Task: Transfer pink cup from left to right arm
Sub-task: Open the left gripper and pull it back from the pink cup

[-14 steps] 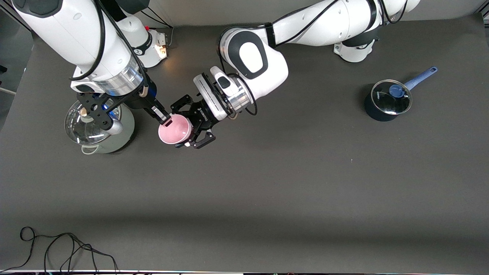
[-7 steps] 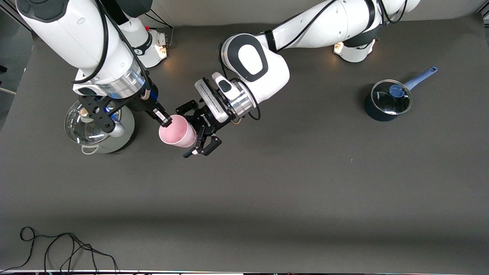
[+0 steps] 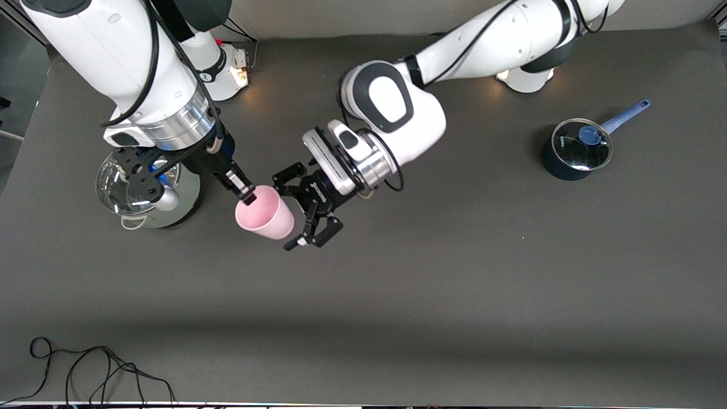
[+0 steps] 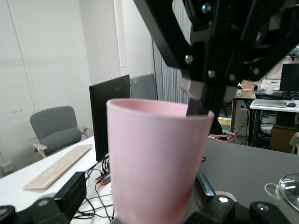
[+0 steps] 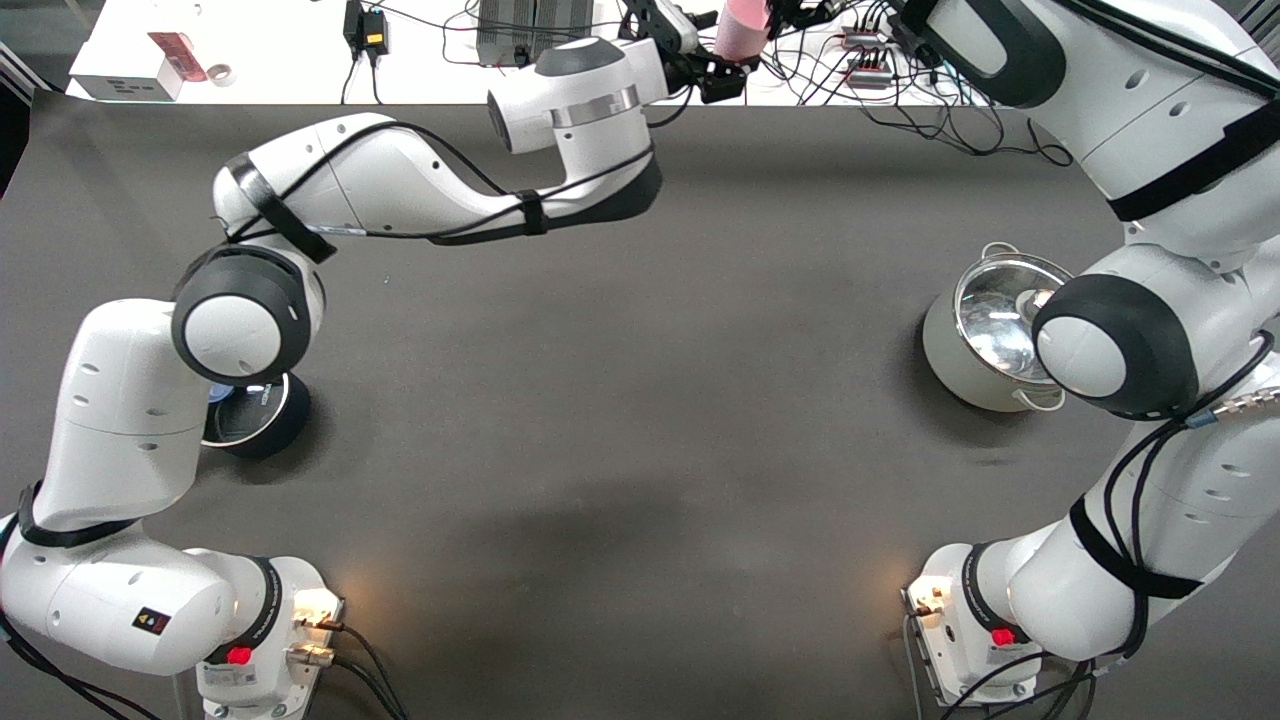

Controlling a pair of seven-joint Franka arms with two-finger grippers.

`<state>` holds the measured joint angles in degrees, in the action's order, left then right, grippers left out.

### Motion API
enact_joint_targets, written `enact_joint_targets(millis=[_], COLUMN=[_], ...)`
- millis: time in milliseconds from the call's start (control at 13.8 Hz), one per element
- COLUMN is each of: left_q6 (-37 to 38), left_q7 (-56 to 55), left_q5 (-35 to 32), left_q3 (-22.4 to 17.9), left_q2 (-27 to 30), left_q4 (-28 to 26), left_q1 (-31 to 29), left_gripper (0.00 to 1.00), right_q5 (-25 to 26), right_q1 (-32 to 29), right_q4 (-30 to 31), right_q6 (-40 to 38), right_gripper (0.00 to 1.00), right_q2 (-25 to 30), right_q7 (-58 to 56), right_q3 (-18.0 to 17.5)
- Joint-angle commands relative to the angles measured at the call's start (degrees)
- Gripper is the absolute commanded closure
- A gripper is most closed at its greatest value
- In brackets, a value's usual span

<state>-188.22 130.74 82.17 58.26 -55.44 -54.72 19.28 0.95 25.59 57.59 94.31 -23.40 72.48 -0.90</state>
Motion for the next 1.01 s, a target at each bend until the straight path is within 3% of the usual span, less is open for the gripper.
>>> enact_joint_targets(millis=[0,361,650,939], left_q6=[5.7,21.2,33.9,48.4], left_q7=[-1.1,-1.1,-1.4,-4.1], left_q5=[-5.1,-11.7,-17.8,-29.2], left_q3=[-0.5,-0.7,-1.0,-1.4], left_q2=[3.2,7.7,12.6,15.0], left_q4=[-9.1,-21.3,-31.3,-35.6], left_q1=[-9.2,-22.5,-32.8,-42.2], left_gripper=[0.00,0.00,0.00,0.00], right_q5=[1.8,0.6,-6.8,-6.1], right_q1=[-6.3,-22.4,-36.9,-40.4], right_q4=[-0.8,-0.5,0.1,2.8], right_q6=[-2.7,-2.1,-2.9,-5.0], right_gripper=[1.00,1.00,1.00,1.00], right_q2=[-0.2,-1.7,-1.6,-1.6], right_q7=[-7.1,-25.7,-52.6,-79.2], right_q3=[0.6,0.3,0.5,0.7])
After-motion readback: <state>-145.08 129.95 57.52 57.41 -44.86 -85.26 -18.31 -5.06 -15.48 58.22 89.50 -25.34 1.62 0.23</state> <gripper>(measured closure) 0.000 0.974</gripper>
